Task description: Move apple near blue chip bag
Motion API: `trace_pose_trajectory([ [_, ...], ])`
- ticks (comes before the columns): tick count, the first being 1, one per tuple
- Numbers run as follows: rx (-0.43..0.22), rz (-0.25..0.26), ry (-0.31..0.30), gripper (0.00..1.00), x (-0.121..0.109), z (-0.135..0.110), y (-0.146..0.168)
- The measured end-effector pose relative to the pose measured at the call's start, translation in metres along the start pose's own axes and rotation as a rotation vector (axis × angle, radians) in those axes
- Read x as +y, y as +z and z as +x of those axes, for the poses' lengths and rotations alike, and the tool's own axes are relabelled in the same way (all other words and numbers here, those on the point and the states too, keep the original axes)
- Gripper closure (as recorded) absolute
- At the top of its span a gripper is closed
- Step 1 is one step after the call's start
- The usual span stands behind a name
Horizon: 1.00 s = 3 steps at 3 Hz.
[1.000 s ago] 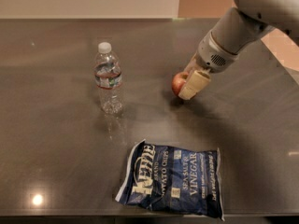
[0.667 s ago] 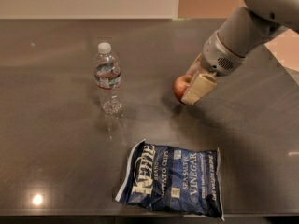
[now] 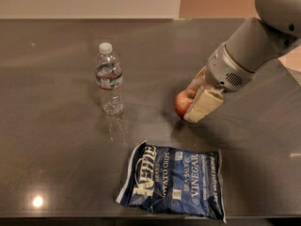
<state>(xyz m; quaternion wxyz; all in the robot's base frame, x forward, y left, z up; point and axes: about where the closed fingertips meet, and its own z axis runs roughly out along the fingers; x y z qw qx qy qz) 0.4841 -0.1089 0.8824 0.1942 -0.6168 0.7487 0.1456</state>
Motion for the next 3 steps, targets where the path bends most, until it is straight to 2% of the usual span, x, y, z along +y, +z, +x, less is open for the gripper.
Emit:
trace_pose_trajectory([
  [2,0.024,-0.039,-0.008,1.0,0.03,0.006,0.019],
  [3,0.029,-0.048,-0.009,0.91,0.037,0.008,0.023],
])
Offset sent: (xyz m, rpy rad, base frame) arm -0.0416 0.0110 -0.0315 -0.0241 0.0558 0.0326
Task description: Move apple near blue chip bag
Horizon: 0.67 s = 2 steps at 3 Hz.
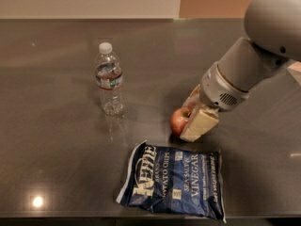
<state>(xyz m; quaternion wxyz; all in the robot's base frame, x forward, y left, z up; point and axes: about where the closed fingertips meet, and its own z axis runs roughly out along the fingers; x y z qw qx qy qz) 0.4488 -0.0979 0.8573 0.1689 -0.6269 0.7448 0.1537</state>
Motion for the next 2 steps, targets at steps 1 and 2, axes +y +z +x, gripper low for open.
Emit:
trace_pose_trajectory([
  [1,0.001,0.001,-0.002,0.73,0.0005,-0.0011,0.0],
  [2,0.002,0.001,-0.005,0.49,0.0012,-0.002,0.0002],
])
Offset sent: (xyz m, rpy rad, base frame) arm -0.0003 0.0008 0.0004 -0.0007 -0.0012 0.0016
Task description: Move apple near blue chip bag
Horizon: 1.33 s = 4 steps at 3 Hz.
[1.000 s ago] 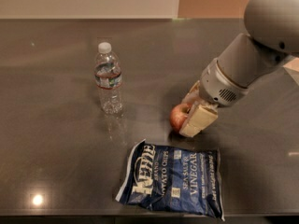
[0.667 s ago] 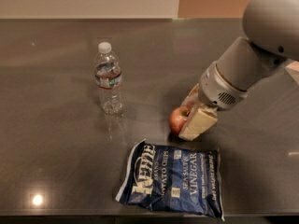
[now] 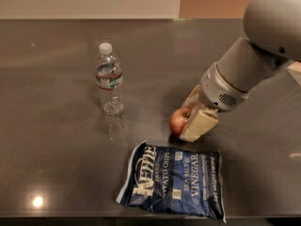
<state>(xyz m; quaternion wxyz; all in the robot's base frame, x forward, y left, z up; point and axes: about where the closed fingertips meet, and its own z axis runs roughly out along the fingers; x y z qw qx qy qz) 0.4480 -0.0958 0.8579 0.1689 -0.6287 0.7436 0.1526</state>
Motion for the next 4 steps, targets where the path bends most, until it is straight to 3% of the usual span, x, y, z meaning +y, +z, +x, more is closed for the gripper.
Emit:
trace_pose_trajectory([
  [2,0.002,0.0,-0.005,0.03,0.0013,-0.0019,0.0005],
  [4,0.002,0.0,-0.006,0.0,0.0017,-0.0024,0.0006],
])
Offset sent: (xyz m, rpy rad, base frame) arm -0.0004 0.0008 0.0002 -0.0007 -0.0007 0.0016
